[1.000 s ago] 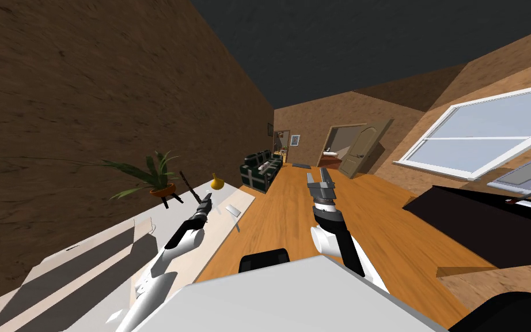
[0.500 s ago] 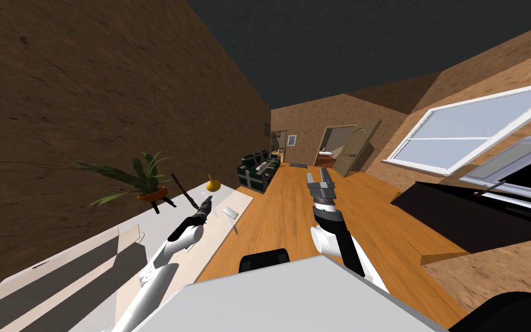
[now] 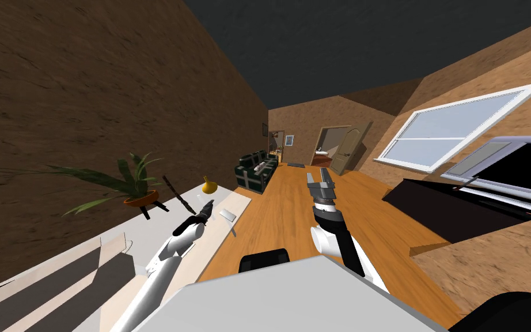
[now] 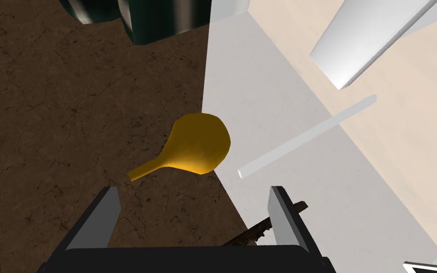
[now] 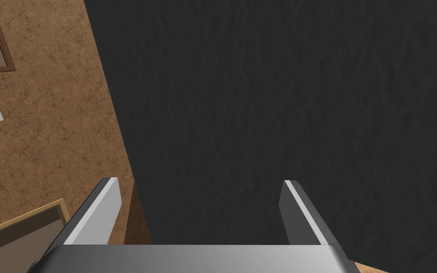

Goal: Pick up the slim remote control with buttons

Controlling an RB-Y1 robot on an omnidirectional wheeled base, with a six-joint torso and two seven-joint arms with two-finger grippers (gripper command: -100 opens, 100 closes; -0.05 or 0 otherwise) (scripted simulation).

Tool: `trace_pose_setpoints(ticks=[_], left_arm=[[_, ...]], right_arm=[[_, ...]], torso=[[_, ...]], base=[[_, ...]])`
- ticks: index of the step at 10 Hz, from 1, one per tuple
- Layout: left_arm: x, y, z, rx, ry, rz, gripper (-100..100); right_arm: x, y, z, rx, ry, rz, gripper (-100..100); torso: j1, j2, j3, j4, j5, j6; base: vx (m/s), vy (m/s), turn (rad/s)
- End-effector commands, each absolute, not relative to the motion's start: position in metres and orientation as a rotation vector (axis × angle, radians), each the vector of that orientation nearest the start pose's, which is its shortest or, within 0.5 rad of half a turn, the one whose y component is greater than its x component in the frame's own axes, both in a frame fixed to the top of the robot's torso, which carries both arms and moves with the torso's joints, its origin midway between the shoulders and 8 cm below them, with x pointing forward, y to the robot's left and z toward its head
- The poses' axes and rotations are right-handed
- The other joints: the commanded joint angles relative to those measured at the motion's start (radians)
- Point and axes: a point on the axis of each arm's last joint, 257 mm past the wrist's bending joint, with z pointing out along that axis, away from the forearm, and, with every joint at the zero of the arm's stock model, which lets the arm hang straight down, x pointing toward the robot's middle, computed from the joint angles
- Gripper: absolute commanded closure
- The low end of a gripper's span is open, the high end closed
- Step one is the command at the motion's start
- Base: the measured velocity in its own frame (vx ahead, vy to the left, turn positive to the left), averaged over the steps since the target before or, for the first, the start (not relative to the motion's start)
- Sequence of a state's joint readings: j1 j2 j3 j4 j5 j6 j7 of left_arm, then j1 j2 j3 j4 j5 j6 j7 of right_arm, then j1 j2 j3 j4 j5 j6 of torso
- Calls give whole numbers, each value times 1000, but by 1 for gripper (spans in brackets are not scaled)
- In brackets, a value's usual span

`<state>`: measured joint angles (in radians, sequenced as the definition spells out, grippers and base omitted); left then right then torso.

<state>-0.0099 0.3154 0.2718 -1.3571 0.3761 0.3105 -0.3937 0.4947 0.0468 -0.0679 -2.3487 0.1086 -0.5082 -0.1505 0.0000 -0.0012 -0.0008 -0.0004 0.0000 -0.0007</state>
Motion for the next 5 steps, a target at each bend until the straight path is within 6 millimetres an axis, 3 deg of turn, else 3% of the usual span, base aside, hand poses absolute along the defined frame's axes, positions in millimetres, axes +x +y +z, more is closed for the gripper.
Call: trace_pose_setpoints(ticks=[1, 5], left_arm=[[492, 473, -359, -1459, 1519, -572, -100], [487, 474, -393, -1514, 1653, -493, -100]], right_arm=[[326, -288, 57, 603, 547, 1321, 0], [326, -288, 57, 604, 547, 1321, 0]], torso=[[0, 0, 0, 0, 0, 0], [0, 0, 0, 0, 0, 0]], base=[[23, 3, -94], [24, 6, -61]])
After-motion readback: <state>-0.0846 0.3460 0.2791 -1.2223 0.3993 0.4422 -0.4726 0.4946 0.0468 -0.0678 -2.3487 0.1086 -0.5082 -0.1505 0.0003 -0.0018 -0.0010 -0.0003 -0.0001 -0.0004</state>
